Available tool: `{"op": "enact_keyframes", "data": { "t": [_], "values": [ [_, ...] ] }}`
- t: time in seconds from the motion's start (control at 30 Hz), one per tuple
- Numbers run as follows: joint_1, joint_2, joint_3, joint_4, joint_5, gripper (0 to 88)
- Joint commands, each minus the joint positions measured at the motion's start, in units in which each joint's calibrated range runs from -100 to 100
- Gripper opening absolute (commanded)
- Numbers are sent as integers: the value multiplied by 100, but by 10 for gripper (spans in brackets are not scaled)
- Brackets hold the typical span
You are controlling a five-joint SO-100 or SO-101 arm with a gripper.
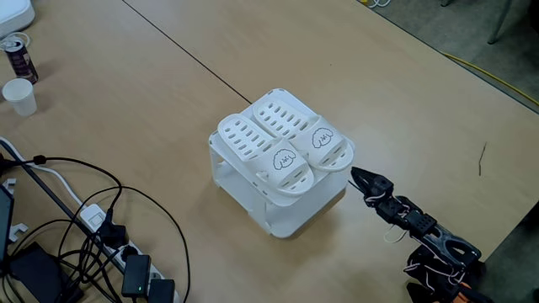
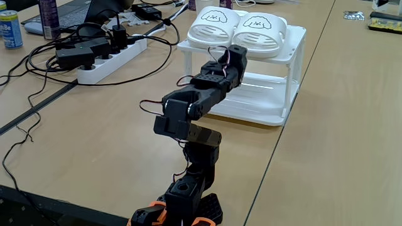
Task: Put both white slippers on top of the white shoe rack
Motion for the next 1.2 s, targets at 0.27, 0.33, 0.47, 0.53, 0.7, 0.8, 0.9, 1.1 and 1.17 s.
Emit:
{"op": "enact_keyframes", "data": {
  "t": [0.27,0.33,0.47,0.53,0.7,0.8,0.9,1.1,1.17],
  "values": [
    [-25,486,-470,5,42,8],
    [-25,646,-633,5,42,8],
    [-8,881,-903,5,42,8],
    [0,940,-967,5,42,8],
    [0,1016,-994,5,42,8],
    [0,1075,-1003,5,42,8],
    [0,1142,-1093,5,42,8],
    [-8,1445,-1580,5,42,8],
    [-8,1521,-1706,5,42,8]
  ]
}}
